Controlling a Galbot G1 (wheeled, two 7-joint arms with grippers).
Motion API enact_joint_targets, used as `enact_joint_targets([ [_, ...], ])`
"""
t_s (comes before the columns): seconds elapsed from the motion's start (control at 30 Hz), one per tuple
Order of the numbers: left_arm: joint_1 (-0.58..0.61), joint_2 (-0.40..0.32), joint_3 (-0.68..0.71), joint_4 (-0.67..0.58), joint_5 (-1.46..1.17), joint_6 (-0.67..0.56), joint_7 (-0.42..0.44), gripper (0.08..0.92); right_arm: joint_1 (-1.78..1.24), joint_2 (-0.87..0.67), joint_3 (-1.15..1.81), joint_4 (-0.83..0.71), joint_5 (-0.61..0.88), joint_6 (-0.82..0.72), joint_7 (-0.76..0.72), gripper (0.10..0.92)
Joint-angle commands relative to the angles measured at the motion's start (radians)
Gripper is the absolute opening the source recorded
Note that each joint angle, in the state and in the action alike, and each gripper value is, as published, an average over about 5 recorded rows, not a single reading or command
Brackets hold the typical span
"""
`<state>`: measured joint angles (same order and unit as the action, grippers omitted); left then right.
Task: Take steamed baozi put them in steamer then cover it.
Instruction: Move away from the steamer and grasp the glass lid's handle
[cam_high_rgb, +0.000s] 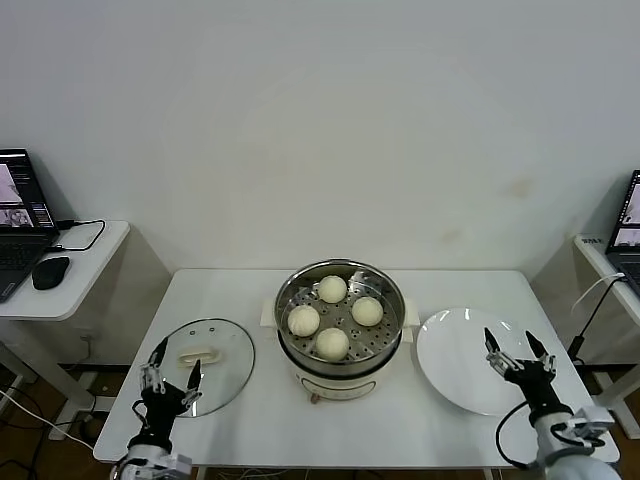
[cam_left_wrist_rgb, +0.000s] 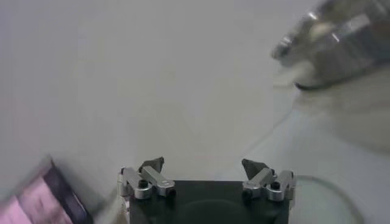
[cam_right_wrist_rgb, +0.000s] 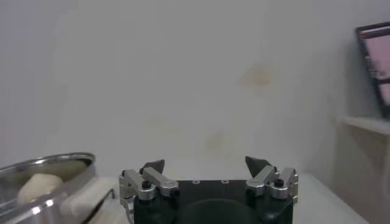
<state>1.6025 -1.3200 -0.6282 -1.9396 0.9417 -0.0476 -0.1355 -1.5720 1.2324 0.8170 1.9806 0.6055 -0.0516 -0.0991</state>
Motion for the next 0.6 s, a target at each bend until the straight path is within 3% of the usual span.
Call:
enact_joint_targets([
  [0.03, -0.021, 0.097, 0.131, 0.052, 0.452, 0.257, -0.078, 0.823, -0.063, 0.053, 0.014, 0.043, -0.014, 0.014, 0.021, 0.823],
  [0.2, -0.069, 0.060, 0.147, 0.102, 0.443, 0.293, -0.074, 0.823, -0.069, 0.067, 0.010, 0.041, -0.018, 0.019, 0.019, 0.823],
  [0.6, -0.147, 0.046, 0.162, 0.171, 0.380, 0.303, 0.040, 0.823, -0.041, 0.079, 0.009, 0.006, -0.014, 0.013, 0.011, 0.823],
])
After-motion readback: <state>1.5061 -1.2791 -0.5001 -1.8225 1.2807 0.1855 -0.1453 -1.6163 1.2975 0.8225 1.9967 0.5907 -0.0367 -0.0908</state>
